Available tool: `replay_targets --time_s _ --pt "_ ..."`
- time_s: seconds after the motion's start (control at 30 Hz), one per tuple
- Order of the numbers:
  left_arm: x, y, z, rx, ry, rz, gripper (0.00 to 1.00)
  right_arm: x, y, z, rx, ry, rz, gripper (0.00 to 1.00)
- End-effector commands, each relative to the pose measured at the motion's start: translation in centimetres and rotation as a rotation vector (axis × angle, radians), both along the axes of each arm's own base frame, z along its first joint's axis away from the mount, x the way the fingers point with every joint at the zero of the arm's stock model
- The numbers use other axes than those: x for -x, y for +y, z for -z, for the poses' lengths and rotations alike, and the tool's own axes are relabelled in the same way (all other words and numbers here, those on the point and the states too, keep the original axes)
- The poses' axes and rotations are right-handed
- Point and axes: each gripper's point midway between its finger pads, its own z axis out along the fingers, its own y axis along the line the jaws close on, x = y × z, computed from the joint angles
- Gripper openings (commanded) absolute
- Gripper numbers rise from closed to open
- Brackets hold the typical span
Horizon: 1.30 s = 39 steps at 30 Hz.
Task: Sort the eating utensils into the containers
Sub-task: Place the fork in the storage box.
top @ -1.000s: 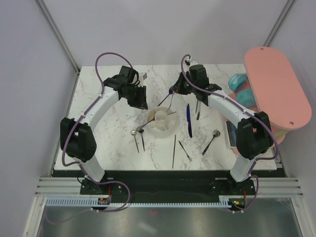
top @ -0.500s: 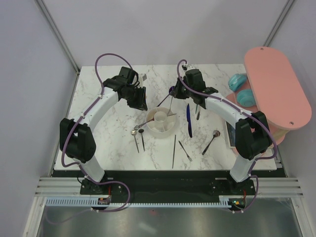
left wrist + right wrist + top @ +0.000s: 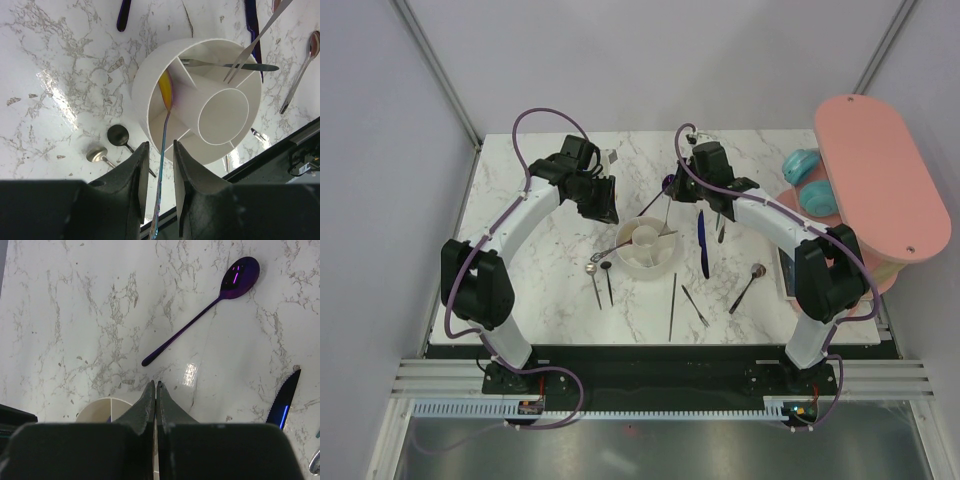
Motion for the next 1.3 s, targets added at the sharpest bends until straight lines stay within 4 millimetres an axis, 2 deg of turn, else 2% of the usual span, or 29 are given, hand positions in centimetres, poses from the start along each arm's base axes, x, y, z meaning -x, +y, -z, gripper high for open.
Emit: replay_targets --time_s 0.0,0.1,0.27,0.43,0.63,0.87,1.17,1.27 --pt "-0.6 0.2 -1.7 0.010 -0.057 -0.006 0.32 0.3 -0.1 0.1 0.031 -0.016 -0.011 0.00" --pt "-0.5 0.2 -1.6 0.009 -0.054 -0.008 0.32 1.1 -0.2 0.6 0.046 -0.008 -0.023 0.00" --pt "-0.4 0.2 -1.3 0.006 -0.045 -0.012 0.32 2.7 -0.5 1.3 0.055 0.011 -0.054 0.09" --pt "-0.5 0.2 -1.2 0.008 -0.037 -0.018 0.32 4.0 -1.2 1.4 0.062 0.014 -0.056 0.13" --pt "-0.4 0.2 -1.0 0.010 -0.031 -0.019 0.32 4.1 -1.6 0.4 0.058 -0.013 -0.046 0.16" --pt "-0.2 0.4 -0.7 0.001 -0.027 -0.025 0.32 4.7 -1.6 0.6 0.059 -0.010 -0.060 0.21" --pt "-0.1 0.4 -0.7 0.005 -0.025 -0.029 0.32 5.2 -2.5 0.7 0.076 -0.014 -0.034 0.35" --pt "-0.2 0.5 -0.7 -0.004 -0.030 -0.043 0.32 4.9 -3.2 -0.2 0.086 -0.035 -0.001 0.41"
